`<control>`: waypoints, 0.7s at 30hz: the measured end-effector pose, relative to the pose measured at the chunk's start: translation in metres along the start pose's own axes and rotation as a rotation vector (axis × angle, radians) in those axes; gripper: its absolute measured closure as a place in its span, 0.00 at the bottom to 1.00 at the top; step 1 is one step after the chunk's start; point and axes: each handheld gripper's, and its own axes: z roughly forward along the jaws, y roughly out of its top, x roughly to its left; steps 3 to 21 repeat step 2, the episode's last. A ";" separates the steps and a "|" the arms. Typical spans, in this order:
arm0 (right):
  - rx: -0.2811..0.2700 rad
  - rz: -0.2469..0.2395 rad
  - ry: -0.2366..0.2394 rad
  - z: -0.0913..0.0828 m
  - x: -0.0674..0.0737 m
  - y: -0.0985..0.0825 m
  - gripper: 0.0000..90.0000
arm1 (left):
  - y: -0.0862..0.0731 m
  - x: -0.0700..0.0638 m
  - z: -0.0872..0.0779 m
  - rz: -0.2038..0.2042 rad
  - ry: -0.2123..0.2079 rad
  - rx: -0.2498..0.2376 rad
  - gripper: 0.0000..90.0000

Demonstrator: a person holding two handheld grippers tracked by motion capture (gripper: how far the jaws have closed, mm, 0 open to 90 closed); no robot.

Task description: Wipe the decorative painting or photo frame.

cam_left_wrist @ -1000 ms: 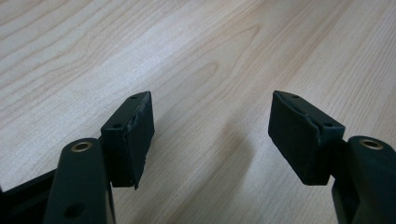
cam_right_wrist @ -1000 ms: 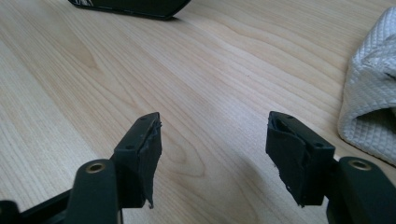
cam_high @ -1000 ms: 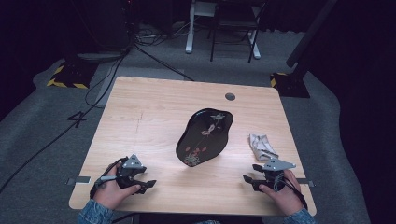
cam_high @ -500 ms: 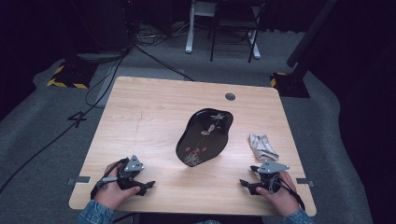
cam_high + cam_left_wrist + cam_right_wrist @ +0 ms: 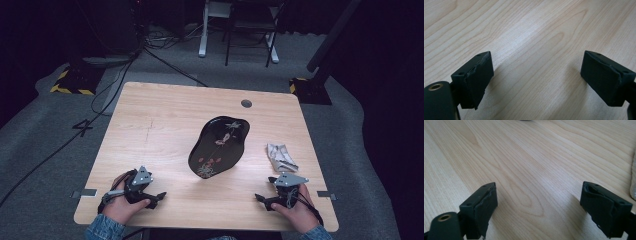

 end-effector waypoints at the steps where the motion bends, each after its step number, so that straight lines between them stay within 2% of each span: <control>1: 0.000 0.003 -0.004 0.000 0.000 0.000 0.16 | 0.000 0.000 0.000 -0.005 0.003 -0.002 0.13; 21: 0.001 0.006 -0.009 0.000 0.000 0.000 0.16 | 0.000 0.000 0.000 -0.003 0.007 -0.001 0.13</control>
